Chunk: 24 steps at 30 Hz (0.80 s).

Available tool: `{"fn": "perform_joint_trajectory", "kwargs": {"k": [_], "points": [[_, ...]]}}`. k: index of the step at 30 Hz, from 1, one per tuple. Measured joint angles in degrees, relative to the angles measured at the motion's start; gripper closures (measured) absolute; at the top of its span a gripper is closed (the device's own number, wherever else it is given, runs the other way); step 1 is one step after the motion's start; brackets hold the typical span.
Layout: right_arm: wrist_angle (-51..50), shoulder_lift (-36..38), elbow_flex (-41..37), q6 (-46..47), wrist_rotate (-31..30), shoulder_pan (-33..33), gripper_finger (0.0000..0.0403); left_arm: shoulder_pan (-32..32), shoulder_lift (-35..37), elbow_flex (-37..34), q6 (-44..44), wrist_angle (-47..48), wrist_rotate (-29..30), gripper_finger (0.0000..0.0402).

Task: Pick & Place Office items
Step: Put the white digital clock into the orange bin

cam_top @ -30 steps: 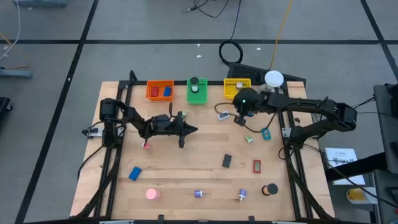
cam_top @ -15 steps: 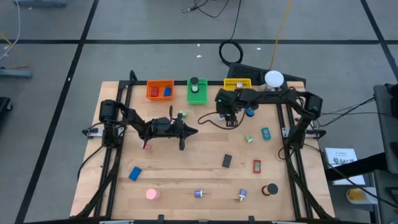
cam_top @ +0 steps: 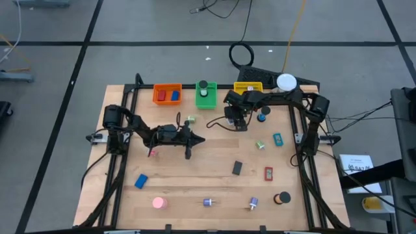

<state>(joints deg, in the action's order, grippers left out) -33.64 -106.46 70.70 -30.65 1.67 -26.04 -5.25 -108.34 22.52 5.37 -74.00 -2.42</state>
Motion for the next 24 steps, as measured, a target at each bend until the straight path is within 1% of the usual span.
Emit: {"fn": "perform_joint_trajectory", "kwargs": {"k": [4, 9, 14, 17, 20, 24], "points": [[-1.8, -1.2, 0.0, -0.1, 1.6, -0.2, 0.0191, -1.1, 4.6, -4.8, 0.9, -0.2, 2.3, 0.0399], [-1.6, -2.7, 0.2, 0.7, 1.8, -0.2, 0.0209, -1.7, 11.5, -9.8, 1.1, -0.3, 5.0, 0.0388], [-0.5, -2.4, 0.0, 6.4, 3.8, -0.2, 0.0234, -1.8, 14.5, -13.1, 1.7, -0.4, 6.0, 0.0399], [0.0, -2.1, -0.1, 11.7, 2.8, -0.1, 0.0245, -1.8, 14.4, -14.7, 2.7, -0.3, 7.6, 0.0393], [-0.4, -0.9, -0.2, 16.5, 1.3, 0.2, 0.0241, -1.8, 14.5, -15.5, 3.4, -0.8, 8.9, 0.0386], [-0.5, 1.1, -0.2, 24.2, -0.1, 0.7, 0.0210, -1.7, 14.4, -15.7, 3.4, -0.7, 9.0, 0.0396]]}}
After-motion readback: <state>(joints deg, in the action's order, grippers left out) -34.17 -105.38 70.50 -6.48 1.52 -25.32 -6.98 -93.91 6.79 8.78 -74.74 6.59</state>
